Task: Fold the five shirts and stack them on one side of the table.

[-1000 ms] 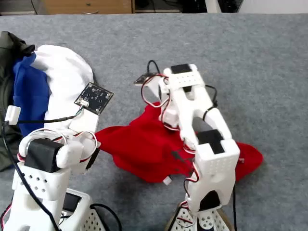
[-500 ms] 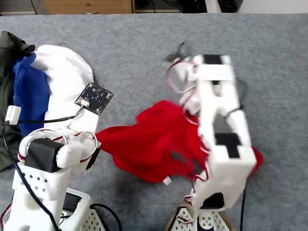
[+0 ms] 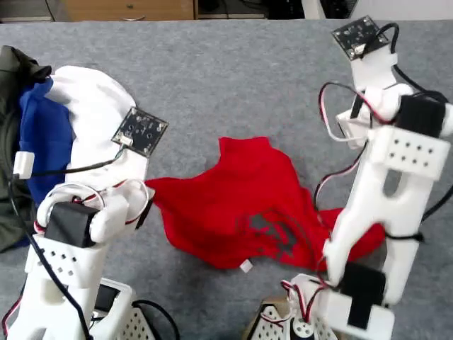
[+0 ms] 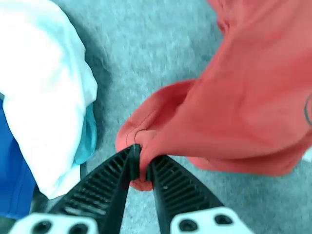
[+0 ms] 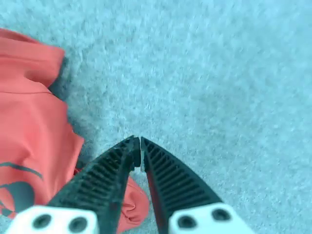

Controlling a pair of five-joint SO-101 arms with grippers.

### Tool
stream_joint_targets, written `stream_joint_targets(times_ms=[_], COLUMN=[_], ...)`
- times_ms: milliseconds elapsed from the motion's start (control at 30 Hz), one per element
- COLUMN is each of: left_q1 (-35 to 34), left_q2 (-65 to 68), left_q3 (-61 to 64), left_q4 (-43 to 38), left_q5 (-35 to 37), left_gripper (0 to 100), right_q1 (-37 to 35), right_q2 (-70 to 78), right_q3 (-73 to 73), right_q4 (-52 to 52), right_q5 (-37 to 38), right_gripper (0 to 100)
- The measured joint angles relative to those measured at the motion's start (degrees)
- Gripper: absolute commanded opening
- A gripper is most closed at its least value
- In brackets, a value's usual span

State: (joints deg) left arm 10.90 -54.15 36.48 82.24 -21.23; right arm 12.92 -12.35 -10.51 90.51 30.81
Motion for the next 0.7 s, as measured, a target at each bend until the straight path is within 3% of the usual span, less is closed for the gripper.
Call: stream_joint_targets(times_ms=[167,300,400,700], left_q1=[0.00,-1.23,-5.45,-18.99], left_q2=[7.38,10.81,10.81,10.81], left_q3=[-4.04,-11.96,-18.64,-29.89], left_q4=[4.84,13.71,16.53,17.85], left_q5=[0.44,-2.55,-4.57,-10.37], left_gripper=[2,2,2,2], right_q1=[-6.59,-10.81,-12.22,-19.87], right_q2=[0.97,5.36,8.79,13.54], right_q3=[9.05,18.55,23.74,27.34], right_q4=[-3.34,-6.86,-9.67,-12.04], right_q5=[-0.26,-1.85,-3.78,-4.31], right_gripper=[1.8,13.1,18.7,18.9])
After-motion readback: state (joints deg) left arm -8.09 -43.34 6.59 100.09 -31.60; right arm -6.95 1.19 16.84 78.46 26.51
